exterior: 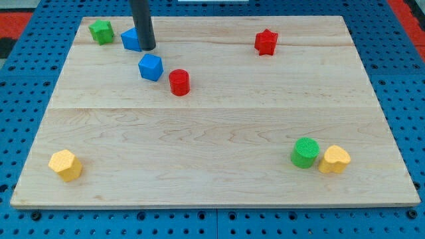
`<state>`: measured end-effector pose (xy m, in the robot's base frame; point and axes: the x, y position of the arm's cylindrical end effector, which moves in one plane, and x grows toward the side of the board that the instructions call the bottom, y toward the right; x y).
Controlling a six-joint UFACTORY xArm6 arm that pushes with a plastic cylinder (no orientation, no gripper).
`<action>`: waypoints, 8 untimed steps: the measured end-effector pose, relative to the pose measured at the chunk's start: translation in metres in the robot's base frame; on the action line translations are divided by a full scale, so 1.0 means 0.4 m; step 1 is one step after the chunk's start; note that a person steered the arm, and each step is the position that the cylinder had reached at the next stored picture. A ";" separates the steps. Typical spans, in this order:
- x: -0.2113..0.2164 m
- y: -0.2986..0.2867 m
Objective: Slide the green star towards center
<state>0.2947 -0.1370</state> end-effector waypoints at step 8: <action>-0.240 -0.127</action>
<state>0.1985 -0.1877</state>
